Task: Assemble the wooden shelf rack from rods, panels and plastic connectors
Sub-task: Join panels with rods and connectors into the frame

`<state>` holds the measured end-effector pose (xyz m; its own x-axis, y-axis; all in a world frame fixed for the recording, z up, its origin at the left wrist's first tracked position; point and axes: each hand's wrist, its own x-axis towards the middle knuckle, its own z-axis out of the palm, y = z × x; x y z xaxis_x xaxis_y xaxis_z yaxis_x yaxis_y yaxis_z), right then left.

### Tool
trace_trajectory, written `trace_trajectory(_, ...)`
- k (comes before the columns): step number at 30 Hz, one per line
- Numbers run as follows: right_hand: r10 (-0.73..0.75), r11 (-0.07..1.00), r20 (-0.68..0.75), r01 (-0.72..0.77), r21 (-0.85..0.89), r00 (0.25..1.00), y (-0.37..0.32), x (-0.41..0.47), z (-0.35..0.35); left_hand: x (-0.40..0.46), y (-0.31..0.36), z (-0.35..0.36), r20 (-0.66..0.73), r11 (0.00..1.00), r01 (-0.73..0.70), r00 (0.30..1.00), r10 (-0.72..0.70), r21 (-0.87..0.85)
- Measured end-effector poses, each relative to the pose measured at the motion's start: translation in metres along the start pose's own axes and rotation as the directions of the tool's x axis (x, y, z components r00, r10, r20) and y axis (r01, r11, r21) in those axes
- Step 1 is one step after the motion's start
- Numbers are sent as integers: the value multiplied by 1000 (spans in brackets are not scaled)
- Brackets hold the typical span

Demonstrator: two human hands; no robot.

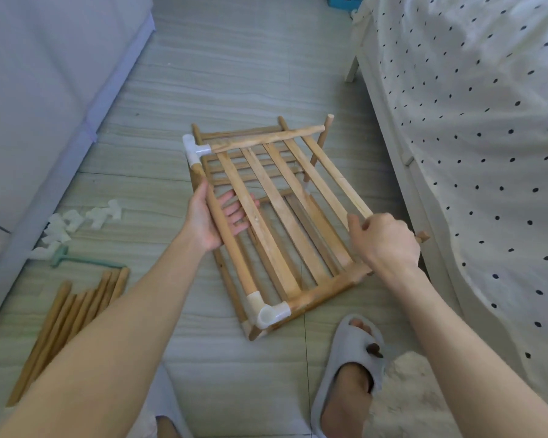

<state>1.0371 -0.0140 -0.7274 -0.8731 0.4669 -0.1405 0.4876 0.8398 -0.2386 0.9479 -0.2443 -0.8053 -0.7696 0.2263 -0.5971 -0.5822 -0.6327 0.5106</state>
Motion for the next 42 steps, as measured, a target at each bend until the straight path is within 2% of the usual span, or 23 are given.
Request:
trace_trajectory(3, -286, 946, -58, 292, 142, 956, -45, 36, 3, 20, 15, -2, -7, 999, 0, 1000, 0, -50)
trace_trajectory(6, -523, 850, -25, 523, 63, 852, -96, 81, 20, 36, 30, -3, 30, 998, 24, 999, -22, -63)
trace_trajectory(9, -636, 768, 60, 639, -42, 769, -144, 126, 40, 52, 42, -4, 69, 995, 45, 997, -39, -90)
trace_trajectory(13, -690, 707, 185, 706, -40, 700, -193, 171, 64, 70, 52, -6, 115, 993, 78, 991, -67, -85)
trace_trajectory(16, -677, 700, 303, 714, -19, 671, -201, 184, 84, 81, 56, -6, 121, 995, 85, 990, -78, -55)
trace_trajectory(23, -729, 675, 171, 737, 21, 663, -191, 191, 106, 93, 58, -2, 78, 995, 75, 994, -80, 65)
trace_trajectory(27, -702, 703, 148, 711, -10, 696, -193, 184, 108, 89, 67, -4, 86, 991, 112, 989, -119, 79)
trace_trajectory(30, -719, 681, 164, 732, -28, 675, -189, 170, 104, 84, 73, -6, 89, 987, 128, 987, -137, 94)
trace_trajectory(32, -734, 673, 145, 739, 28, 664, -176, 158, 96, 78, 75, -7, 63, 980, 115, 990, -127, 161)
trace_trajectory(34, -720, 694, 106, 715, 80, 686, -151, 151, 84, 68, 74, -9, -16, 965, 85, 996, -83, 247)
trace_trajectory(37, -607, 794, 127, 606, 52, 784, -100, 143, 60, 45, 67, -9, -70, 947, 61, 997, -41, 315)
trace_trajectory(39, -484, 871, 208, 490, 28, 850, -64, 138, 45, 25, 56, -7, -113, 939, 64, 993, -27, 338)
trace_trajectory(42, -321, 938, 379, 346, 3, 868, -18, 123, 22, -4, 36, -5, -181, 908, 51, 983, 28, 416)
